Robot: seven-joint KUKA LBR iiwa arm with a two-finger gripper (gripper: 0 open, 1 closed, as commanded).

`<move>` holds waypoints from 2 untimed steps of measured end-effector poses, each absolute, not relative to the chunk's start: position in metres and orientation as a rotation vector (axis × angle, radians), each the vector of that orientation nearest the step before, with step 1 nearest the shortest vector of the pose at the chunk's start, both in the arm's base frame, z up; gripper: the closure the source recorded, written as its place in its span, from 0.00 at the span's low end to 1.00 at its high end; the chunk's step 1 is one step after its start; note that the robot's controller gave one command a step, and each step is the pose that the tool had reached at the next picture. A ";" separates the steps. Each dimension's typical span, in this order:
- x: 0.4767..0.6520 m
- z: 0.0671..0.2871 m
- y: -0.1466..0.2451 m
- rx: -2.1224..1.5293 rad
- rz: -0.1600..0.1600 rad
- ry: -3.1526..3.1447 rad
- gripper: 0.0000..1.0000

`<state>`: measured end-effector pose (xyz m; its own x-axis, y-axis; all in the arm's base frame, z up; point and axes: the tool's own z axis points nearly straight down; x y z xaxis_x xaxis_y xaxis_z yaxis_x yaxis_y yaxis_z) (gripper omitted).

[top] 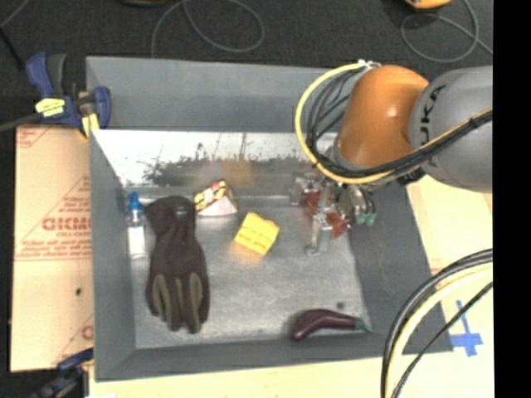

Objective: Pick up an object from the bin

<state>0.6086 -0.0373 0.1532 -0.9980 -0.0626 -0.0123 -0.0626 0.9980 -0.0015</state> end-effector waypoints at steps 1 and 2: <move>0.616 0.128 -0.018 -0.091 -0.004 3.133 0.00; 0.622 0.095 0.011 -0.134 -0.003 3.121 0.00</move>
Offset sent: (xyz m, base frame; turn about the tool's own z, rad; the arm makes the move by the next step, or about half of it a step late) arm 0.0131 0.0645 -0.0801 -0.0375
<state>0.6217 0.0108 0.0950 -0.9962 -0.0859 -0.0174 -0.0859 0.9963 -0.0026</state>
